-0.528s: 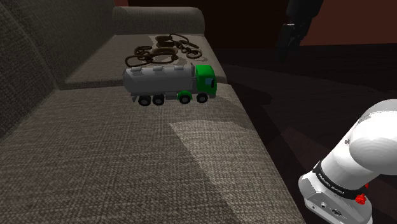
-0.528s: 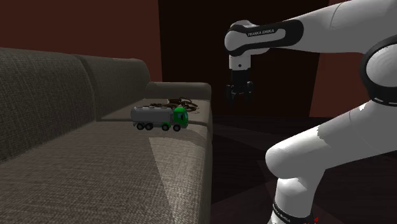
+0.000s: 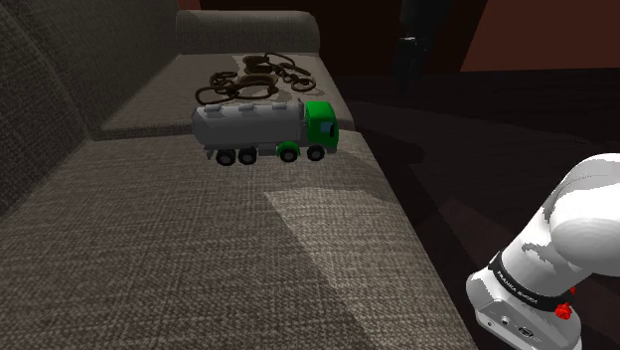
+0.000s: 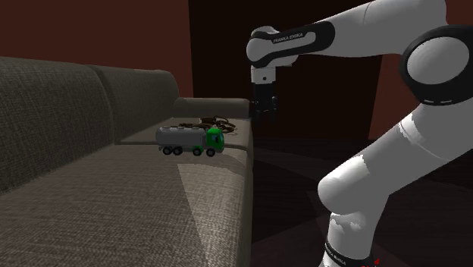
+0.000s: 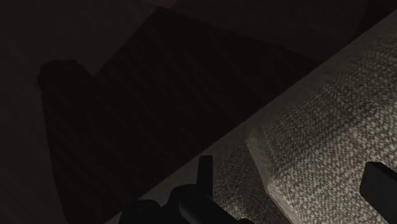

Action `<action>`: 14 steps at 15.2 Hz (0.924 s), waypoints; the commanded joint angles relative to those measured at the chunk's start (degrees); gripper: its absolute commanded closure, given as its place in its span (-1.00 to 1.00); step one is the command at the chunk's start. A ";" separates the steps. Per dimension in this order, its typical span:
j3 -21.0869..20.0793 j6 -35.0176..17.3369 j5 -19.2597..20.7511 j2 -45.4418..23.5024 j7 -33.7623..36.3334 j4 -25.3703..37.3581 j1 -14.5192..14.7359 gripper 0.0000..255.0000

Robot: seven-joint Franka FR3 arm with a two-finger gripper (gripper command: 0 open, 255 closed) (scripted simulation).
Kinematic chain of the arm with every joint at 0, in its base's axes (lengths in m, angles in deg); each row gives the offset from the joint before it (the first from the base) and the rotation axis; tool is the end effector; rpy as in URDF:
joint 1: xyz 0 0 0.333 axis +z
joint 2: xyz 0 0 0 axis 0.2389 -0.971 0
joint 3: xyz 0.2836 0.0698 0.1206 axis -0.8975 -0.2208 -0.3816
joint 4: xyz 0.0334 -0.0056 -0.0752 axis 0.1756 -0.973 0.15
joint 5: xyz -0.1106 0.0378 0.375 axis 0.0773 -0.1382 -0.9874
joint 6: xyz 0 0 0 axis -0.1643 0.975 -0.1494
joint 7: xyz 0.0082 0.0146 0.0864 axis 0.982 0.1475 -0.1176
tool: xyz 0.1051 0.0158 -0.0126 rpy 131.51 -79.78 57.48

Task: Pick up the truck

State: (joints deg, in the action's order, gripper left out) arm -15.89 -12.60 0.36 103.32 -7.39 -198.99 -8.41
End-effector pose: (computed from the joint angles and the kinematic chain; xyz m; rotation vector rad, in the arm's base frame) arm 0.3492 0.0818 0.5909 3.0225 0.4571 -0.0071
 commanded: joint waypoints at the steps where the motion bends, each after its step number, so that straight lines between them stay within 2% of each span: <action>1: -1.03 -0.41 -0.22 -3.36 -1.44 3.00 1.24 -1.00; 14: -9.84 -1.83 0.76 -24.45 -8.22 22.51 8.51 -1.00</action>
State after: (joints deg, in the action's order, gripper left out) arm -24.93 -14.55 0.84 80.70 -15.19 -178.40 -0.48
